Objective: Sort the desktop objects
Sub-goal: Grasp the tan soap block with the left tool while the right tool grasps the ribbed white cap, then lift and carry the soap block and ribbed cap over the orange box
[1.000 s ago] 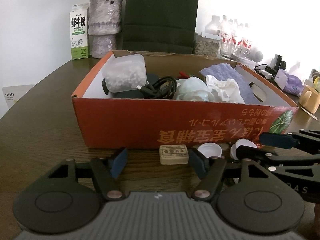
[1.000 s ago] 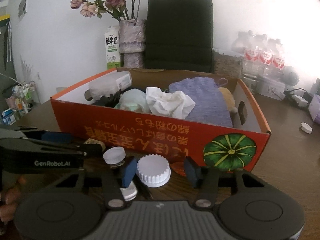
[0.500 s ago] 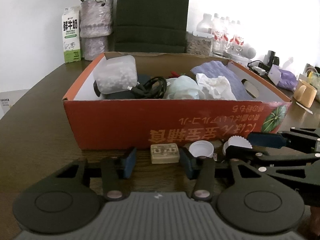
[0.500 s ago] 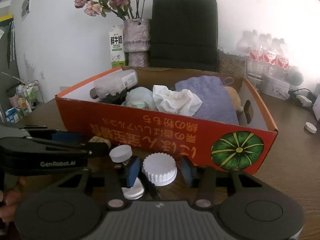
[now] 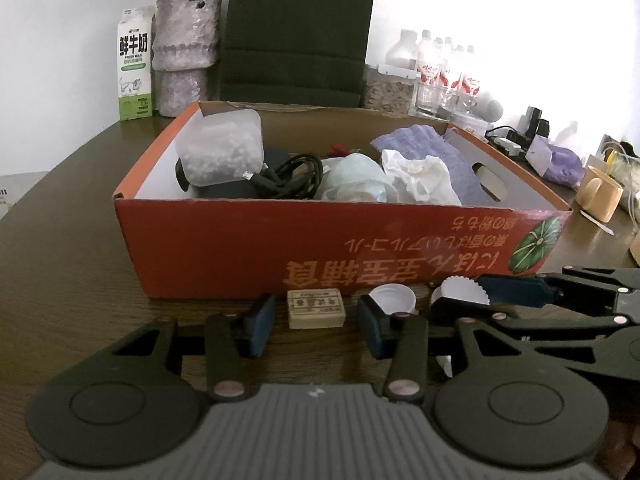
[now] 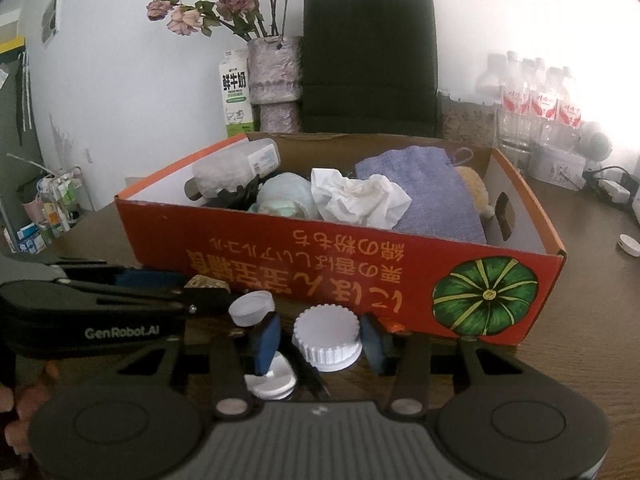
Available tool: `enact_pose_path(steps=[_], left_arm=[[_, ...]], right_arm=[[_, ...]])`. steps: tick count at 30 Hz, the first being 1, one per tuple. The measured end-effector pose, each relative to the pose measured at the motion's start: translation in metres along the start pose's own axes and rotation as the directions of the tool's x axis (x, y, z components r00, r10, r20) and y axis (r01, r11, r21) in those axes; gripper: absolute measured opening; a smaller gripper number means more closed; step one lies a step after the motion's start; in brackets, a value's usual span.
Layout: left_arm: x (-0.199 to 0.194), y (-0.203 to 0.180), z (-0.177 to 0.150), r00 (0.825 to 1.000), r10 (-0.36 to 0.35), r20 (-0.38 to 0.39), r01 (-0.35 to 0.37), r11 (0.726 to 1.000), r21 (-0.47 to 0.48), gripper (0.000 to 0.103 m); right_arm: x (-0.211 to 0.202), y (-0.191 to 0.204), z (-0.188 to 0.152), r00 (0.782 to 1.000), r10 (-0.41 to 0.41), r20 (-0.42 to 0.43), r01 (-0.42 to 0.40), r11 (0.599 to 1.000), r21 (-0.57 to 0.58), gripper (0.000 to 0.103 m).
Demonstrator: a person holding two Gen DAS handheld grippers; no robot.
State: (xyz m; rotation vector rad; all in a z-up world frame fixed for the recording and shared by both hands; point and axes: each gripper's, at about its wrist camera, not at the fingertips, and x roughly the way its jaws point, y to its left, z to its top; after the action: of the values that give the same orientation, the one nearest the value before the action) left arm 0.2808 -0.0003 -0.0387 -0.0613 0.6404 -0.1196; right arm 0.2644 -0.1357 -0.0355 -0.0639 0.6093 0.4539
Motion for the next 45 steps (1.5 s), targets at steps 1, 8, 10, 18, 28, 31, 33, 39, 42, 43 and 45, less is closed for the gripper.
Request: enact_pose_path(steps=[1,8,10,18,28,31,33,39,42,43,45], left_arm=[[0.0,-0.001,0.0,1.0,-0.002,0.0,0.002,1.0,0.003,0.046],[0.0,-0.001,-0.001,1.0,0.012,0.006,-0.012,1.0,0.013,0.032],[0.0,0.0,-0.001,1.0,0.006,0.008,-0.006,1.0,0.005,0.032],[-0.002,0.005,-0.001,1.0,-0.009,0.015,0.009,1.0,-0.021,0.032],[-0.033,0.004,-0.004,0.996,-0.005,0.088,0.006,1.0,-0.016,0.032],[-0.047,0.004,-0.003,0.994,-0.008,0.112,0.01,1.0,-0.021,0.032],[-0.056,0.005,-0.001,0.992,-0.024,0.125,0.027,0.999,-0.028,0.032],[-0.084,-0.003,0.018,0.973,-0.036,0.226,0.037,0.999,0.001,0.032],[-0.09,-0.009,0.03,0.962,-0.03,0.271,0.03,1.0,0.006,0.032],[-0.092,-0.011,0.034,0.957,-0.023,0.289,0.023,1.0,0.002,0.032],[-0.094,-0.014,0.041,0.948,-0.017,0.318,0.019,1.0,-0.002,0.032]], right_arm=[[0.0,0.0,0.0,1.0,0.0,0.0,0.0,1.0,-0.001,0.043],[-0.001,-0.002,0.0,1.0,-0.009,0.005,0.009,1.0,0.016,0.035],[-0.001,-0.003,0.0,1.0,-0.007,0.005,0.007,1.0,0.022,0.035],[-0.008,-0.003,-0.002,0.999,-0.017,0.038,0.016,1.0,0.02,0.035],[-0.035,-0.005,0.001,0.994,-0.023,0.105,0.019,0.999,0.041,0.035],[-0.047,-0.004,0.004,0.991,-0.022,0.132,0.016,0.999,0.042,0.035],[-0.057,-0.003,0.007,0.987,-0.02,0.157,0.014,0.999,0.041,0.035],[-0.081,0.004,0.025,0.971,-0.026,0.238,0.022,1.0,0.019,0.035],[-0.087,0.005,0.036,0.963,-0.031,0.269,0.028,0.999,0.015,0.035],[-0.088,0.005,0.039,0.96,-0.034,0.279,0.031,0.999,0.015,0.035],[-0.089,0.005,0.046,0.954,-0.044,0.298,0.04,0.999,0.018,0.035]])
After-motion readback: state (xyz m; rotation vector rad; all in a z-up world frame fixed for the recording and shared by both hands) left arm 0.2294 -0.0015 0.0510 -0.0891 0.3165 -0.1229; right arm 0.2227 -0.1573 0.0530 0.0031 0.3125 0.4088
